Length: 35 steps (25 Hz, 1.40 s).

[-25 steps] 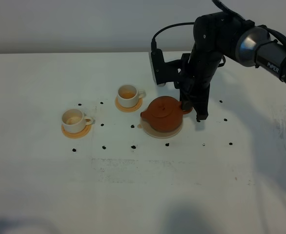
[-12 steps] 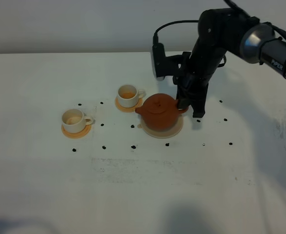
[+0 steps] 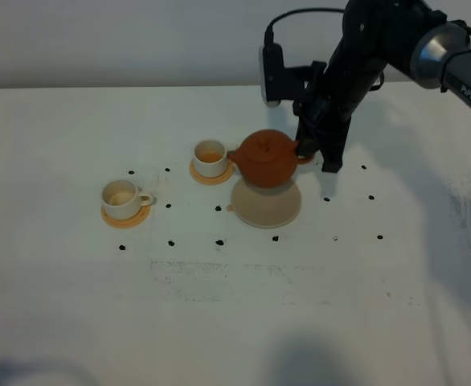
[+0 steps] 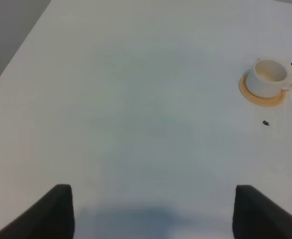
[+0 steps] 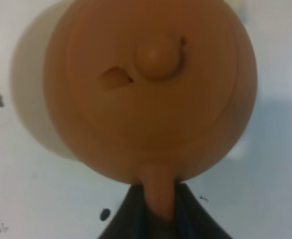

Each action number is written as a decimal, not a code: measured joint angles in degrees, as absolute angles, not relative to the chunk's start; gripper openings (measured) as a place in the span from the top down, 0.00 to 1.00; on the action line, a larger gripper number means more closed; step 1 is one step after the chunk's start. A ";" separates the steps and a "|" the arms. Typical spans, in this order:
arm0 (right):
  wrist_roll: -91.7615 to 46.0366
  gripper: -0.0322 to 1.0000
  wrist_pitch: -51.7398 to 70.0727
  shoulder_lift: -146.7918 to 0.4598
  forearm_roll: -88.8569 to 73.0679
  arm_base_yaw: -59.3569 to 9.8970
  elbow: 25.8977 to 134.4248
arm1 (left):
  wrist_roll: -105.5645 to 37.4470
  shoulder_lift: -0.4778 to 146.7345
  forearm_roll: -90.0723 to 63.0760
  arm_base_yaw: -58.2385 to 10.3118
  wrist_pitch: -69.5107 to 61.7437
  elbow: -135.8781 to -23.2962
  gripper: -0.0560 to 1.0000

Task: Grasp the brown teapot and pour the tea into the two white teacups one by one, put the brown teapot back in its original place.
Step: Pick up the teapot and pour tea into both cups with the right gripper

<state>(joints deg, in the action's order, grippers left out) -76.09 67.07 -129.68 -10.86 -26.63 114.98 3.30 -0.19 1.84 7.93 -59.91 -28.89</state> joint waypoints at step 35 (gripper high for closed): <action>-75.31 0.88 70.39 -135.46 -12.69 -26.19 128.14 | 3.30 -0.19 1.84 7.93 -59.91 -28.89 0.32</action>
